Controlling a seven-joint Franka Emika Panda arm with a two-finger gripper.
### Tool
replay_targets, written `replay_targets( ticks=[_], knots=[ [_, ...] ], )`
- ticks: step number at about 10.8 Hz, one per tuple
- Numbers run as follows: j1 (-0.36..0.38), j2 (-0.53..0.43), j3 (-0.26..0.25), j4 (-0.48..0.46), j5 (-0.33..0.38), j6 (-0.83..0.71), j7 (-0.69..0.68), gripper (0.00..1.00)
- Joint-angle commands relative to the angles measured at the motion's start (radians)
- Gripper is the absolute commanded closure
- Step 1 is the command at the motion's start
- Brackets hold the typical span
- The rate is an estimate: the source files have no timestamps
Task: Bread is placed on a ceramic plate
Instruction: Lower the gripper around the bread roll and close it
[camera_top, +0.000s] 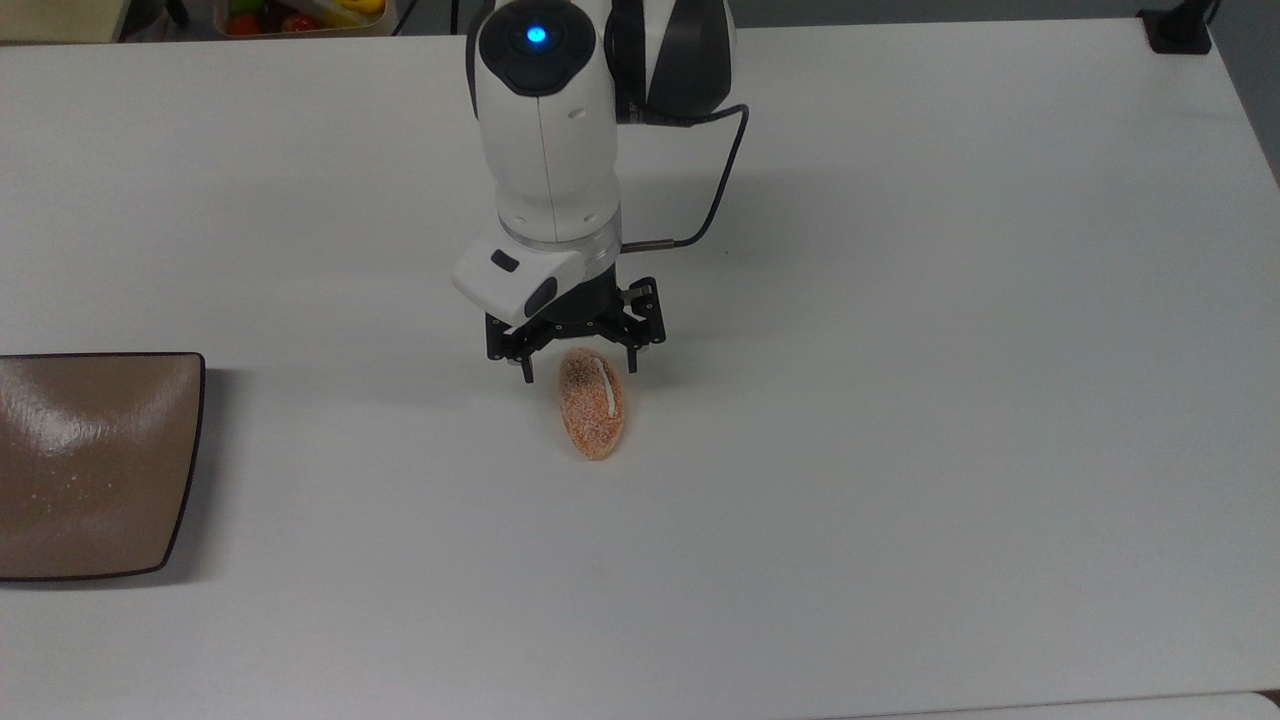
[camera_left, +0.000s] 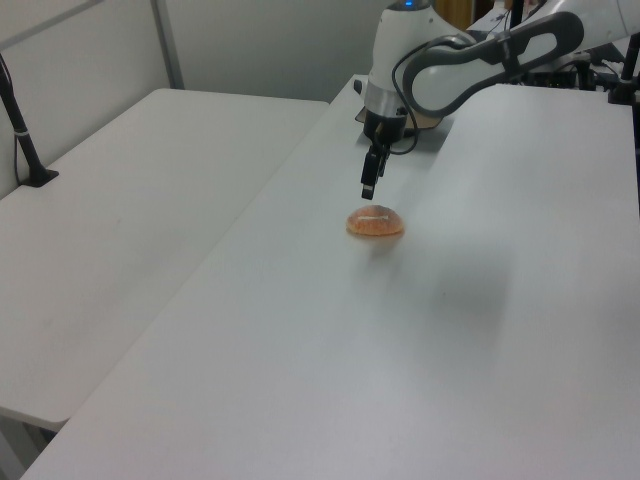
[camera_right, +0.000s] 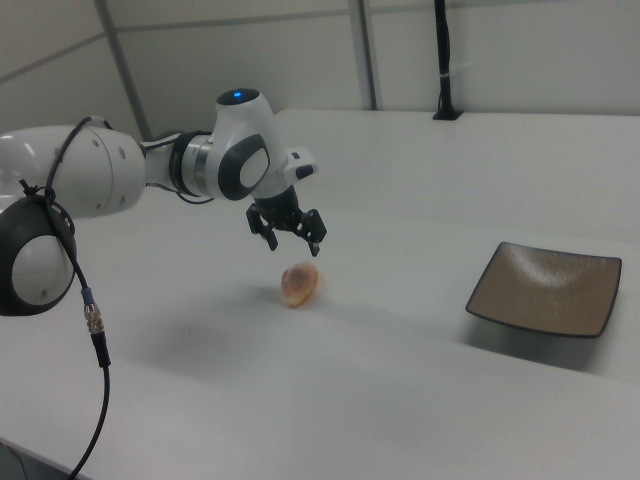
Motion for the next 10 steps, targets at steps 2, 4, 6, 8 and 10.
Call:
replay_targets(
  ticks=[2, 4, 6, 8, 10],
  knots=[
    [0.023, 0.021, -0.007, -0.043, -0.023, 0.075, -0.014, 0.0],
    [0.023, 0.024, -0.007, -0.078, -0.025, 0.123, -0.014, 0.0],
    [0.023, 0.041, -0.007, -0.084, -0.028, 0.135, -0.015, 0.0],
    [0.025, 0.044, -0.007, -0.087, -0.047, 0.14, -0.015, 0.0],
    [0.027, 0.053, -0.007, -0.089, -0.049, 0.14, -0.015, 0.0]
  ],
)
